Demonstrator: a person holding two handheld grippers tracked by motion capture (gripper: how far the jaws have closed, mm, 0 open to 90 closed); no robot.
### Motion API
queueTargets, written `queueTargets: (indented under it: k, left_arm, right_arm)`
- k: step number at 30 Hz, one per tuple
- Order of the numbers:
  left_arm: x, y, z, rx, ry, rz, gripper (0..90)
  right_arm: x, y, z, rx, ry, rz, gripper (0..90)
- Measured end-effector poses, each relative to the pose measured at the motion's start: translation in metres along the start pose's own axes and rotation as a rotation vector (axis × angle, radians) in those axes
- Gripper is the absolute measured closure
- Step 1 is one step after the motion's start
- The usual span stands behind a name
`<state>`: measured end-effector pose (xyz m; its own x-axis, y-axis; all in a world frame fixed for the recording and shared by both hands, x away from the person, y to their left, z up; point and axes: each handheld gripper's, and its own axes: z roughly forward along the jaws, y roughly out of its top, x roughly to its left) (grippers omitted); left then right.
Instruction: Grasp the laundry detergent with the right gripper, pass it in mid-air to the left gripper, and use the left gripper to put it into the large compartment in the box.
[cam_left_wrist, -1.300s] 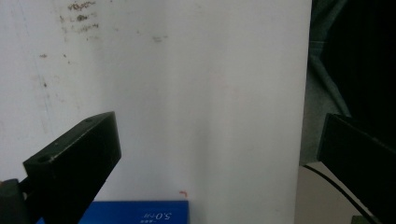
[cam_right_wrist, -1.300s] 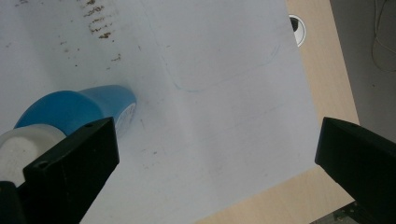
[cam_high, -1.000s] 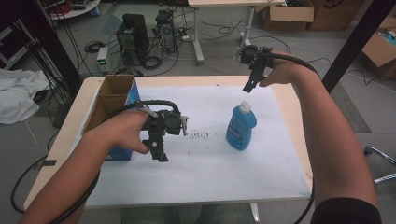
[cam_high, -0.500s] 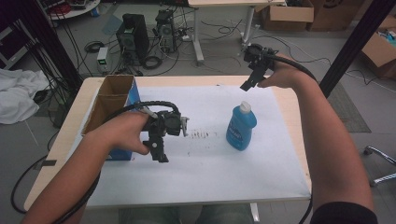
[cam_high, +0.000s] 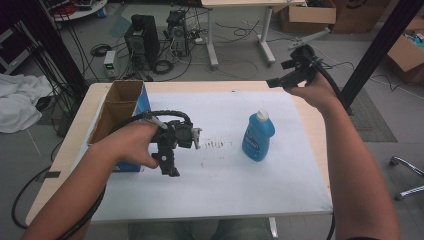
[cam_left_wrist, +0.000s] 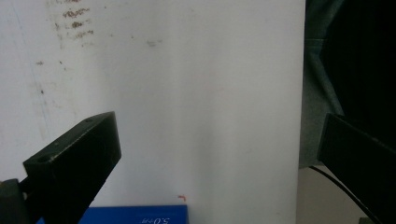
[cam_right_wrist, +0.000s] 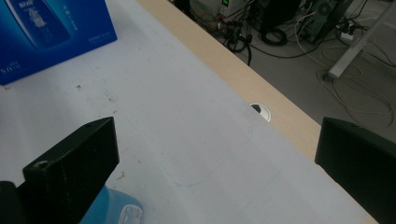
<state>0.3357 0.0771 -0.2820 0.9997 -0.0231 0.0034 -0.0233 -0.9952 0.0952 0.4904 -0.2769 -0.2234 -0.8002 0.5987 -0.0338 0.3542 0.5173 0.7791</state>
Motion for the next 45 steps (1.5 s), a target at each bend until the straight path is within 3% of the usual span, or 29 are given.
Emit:
queueTargets:
  k: [6,11,22,27,33,38,45]
  left_arm:
    - [-0.002,-0.004,-0.002,-0.007,0.004,0.002,0.1]
    - [-0.003,-0.006,-0.004,-0.013,0.009,0.009,0.1]
    - [-0.004,-0.015,-0.002,-0.036,0.011,0.004,0.1]
    - [-0.003,-0.018,-0.001,-0.037,0.009,0.006,0.1]
    - [-0.005,-0.017,0.002,-0.032,0.002,0.009,0.1]
    - [-0.006,-0.015,0.0,-0.03,0.004,0.011,0.1]
    - [-0.01,-0.013,-0.002,-0.024,0.007,0.014,0.1]
  right_arm:
    - [0.002,-0.034,-0.025,-0.089,-0.034,0.044,0.0]
    - [0.014,-0.066,-0.039,-0.159,-0.055,0.063,0.0]
    - [0.065,-0.13,-0.045,-0.278,-0.016,0.085,0.0]
    - [0.089,-0.165,-0.037,-0.298,-0.012,0.109,0.0]
    - [0.112,-0.194,-0.017,-0.272,-0.017,0.117,0.0]
    - [0.126,-0.203,0.001,-0.277,-0.028,0.106,0.0]
    - [0.13,-0.204,0.025,-0.302,-0.024,0.105,0.0]
